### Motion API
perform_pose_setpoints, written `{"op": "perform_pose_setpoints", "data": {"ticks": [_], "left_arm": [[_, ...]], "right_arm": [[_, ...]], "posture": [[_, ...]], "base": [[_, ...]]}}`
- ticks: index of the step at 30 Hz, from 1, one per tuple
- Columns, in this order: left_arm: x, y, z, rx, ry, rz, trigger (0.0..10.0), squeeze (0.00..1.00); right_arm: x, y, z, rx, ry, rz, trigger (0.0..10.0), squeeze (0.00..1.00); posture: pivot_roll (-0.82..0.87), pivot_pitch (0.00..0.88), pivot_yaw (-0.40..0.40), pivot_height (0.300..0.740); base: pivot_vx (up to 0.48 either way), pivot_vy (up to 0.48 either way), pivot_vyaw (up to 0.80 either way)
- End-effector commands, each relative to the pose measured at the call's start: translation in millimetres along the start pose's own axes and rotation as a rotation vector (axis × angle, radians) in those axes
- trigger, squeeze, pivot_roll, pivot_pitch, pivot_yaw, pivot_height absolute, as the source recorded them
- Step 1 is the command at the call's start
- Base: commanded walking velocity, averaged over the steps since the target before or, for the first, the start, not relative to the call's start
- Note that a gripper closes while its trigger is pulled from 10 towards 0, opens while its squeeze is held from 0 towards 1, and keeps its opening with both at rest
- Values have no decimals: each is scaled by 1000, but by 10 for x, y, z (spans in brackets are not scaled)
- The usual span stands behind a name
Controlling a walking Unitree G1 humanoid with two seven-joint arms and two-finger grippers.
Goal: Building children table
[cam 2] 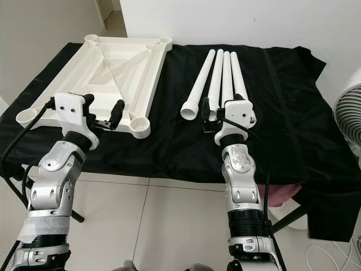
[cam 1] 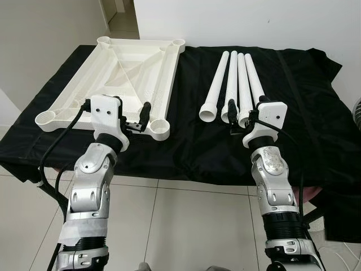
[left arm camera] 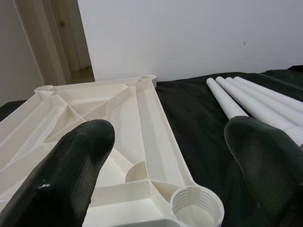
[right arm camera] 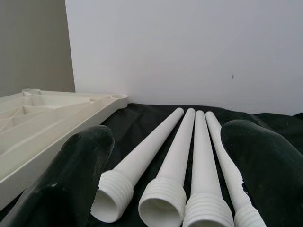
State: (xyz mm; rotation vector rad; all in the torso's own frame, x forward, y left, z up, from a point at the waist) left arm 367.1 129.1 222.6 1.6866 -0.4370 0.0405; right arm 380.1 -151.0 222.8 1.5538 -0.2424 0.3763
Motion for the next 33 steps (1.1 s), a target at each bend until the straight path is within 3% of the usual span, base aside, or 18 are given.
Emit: {"op": "perform_pose_setpoints", "data": {"ticks": [1,23,33], "left_arm": [[-14,-92,-183,2,170,-52,10000,0],[7,-77,-185,-10,174,-43,10000,0],[15,-72,-205,-10,178,-39,10000,0]], "right_arm": [[23,3,-8,-7,6,-2,10000,0],[47,25,-14,-33,23,6,10000,0],[67,39,-26,-37,30,11,10000,0]], "posture": [[-84,31,52,740],[-79,40,47,740],[-77,31,39,740]], "base": [[0,0,0],[0,0,0],[251,0,0]]}}
Point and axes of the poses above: a point about 5 cm out from each wrist's last joint towards the gripper, its own x axis pointing out of the wrist towards the gripper, its own y axis along the axis of the wrist's last joint, z = x × y, the point moved 6 cm from there along x, pointing out of the wrist towards the gripper, and after that the axes turned 7 degrees about x, right-handed, at the moved point
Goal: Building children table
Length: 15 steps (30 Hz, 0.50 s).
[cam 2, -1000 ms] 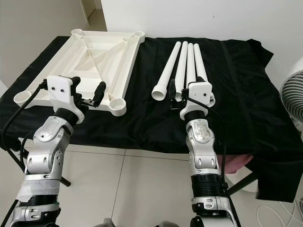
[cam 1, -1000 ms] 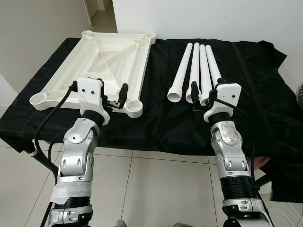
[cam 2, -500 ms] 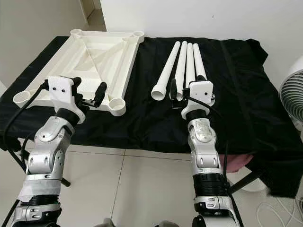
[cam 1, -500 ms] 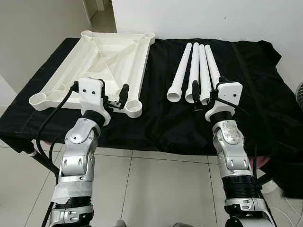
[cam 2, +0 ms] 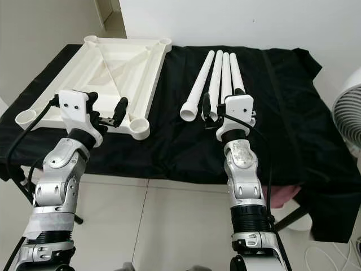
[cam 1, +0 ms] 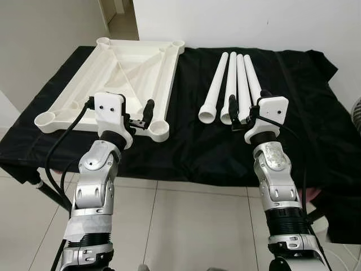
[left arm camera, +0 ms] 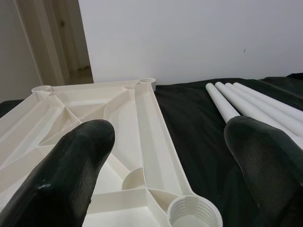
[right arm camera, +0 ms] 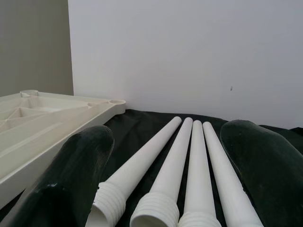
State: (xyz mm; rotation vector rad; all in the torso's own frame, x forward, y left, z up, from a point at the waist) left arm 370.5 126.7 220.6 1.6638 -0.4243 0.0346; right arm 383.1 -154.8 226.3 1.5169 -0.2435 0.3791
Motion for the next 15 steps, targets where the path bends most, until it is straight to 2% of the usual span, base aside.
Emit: {"op": "perform_pose_setpoints", "data": {"ticks": [1,15], "left_arm": [[-15,-37,-227,13,173,-27,10000,0],[-15,-31,-211,13,168,-19,10000,0]], "right_arm": [[31,22,-67,-2,23,10,10000,0],[31,28,-68,-12,32,13,10000,0]], "posture": [[-77,31,39,740],[-80,19,37,740]], "base": [[255,0,0],[272,0,0]]}}
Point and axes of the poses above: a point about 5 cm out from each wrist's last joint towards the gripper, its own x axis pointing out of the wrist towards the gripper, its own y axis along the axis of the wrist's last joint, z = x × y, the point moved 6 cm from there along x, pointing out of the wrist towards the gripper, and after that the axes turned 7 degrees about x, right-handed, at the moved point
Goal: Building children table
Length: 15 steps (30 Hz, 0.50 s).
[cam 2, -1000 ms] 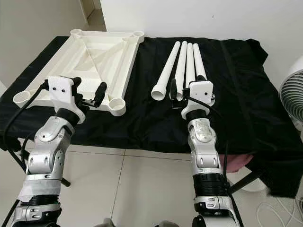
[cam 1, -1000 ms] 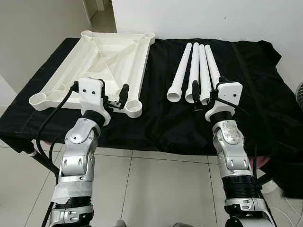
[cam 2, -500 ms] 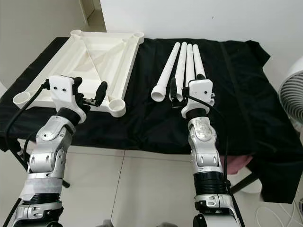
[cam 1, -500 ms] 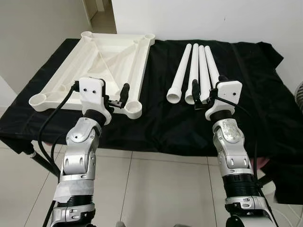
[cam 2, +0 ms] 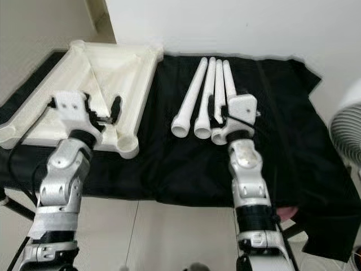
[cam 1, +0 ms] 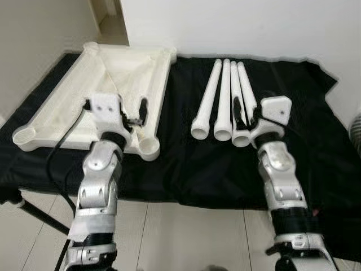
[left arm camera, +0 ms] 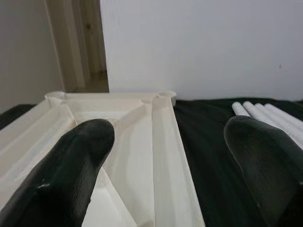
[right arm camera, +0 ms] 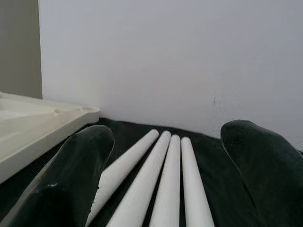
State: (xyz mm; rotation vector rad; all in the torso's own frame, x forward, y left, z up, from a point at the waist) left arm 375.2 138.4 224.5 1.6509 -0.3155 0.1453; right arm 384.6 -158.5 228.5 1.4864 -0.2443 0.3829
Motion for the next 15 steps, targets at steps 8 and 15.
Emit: {"op": "perform_pose_setpoints", "data": {"ticks": [8,15], "left_arm": [[-44,-72,-78,7,47,-27,10000,0],[-73,-44,33,-28,-2,-7,10000,0]], "right_arm": [[2,1,-97,12,25,3,10000,0],[14,-10,-64,6,13,-5,10000,0]], "posture": [[-79,29,35,740],[-80,37,35,740]], "base": [[170,0,0],[0,0,0]]}}
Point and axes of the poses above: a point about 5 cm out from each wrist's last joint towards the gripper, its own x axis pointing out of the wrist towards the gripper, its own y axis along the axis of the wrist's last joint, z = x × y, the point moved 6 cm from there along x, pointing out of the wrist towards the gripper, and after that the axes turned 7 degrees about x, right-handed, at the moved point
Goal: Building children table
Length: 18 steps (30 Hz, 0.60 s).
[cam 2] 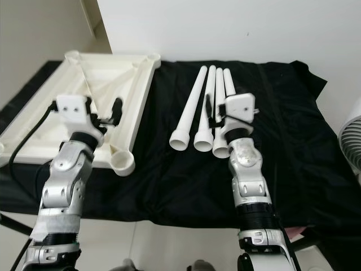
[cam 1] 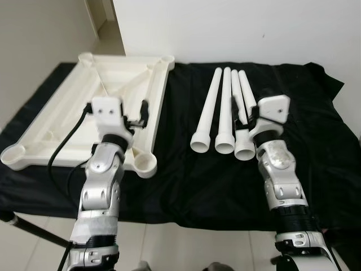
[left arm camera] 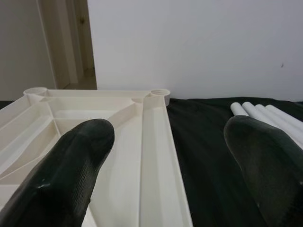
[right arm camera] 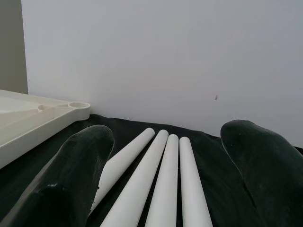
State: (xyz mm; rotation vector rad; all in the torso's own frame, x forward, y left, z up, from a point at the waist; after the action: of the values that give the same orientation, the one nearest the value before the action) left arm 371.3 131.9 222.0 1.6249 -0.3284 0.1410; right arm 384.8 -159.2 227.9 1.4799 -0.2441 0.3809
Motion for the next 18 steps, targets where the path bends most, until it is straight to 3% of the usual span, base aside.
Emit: {"op": "perform_pose_setpoints", "data": {"ticks": [1,4,5,8,10,12,15,17,18], "left_arm": [[-37,-41,-15,-5,-6,-19,10000,0],[-40,-21,75,16,-63,-11,10000,0],[-41,-11,143,33,-110,-9,10000,0],[-40,-8,157,37,-120,-10,10000,0],[-57,13,281,39,-193,-7,10000,0],[-57,13,281,39,-193,-7,10000,0],[-95,40,470,43,-297,-5,10000,0],[-95,40,470,43,-297,-5,10000,0],[-115,26,563,32,-342,-23,10000,0]], "right_arm": [[18,-2,-63,12,9,-4,10000,0],[28,-16,-18,13,-24,-17,10000,0],[38,-75,75,33,-89,-57,10000,0],[40,-97,105,41,-109,-71,10000,0],[49,-166,210,67,-167,-116,10000,0],[49,-166,210,67,-167,-116,10000,0],[62,-201,288,77,-196,-145,10000,0],[62,-201,288,77,-196,-145,10000,0],[67,-225,328,67,-212,-166,10000,0]], "posture": [[-80,37,35,740],[-80,43,35,740],[-84,51,38,740],[-84,51,38,740],[-91,63,44,740],[-91,63,44,740],[-94,71,44,740],[-94,71,44,740],[-97,76,45,740]], "base": [[0,0,0],[0,0,0],[0,0,0],[0,0,0],[0,0,0],[0,0,0],[0,0,0],[0,0,0],[0,0,0]]}}
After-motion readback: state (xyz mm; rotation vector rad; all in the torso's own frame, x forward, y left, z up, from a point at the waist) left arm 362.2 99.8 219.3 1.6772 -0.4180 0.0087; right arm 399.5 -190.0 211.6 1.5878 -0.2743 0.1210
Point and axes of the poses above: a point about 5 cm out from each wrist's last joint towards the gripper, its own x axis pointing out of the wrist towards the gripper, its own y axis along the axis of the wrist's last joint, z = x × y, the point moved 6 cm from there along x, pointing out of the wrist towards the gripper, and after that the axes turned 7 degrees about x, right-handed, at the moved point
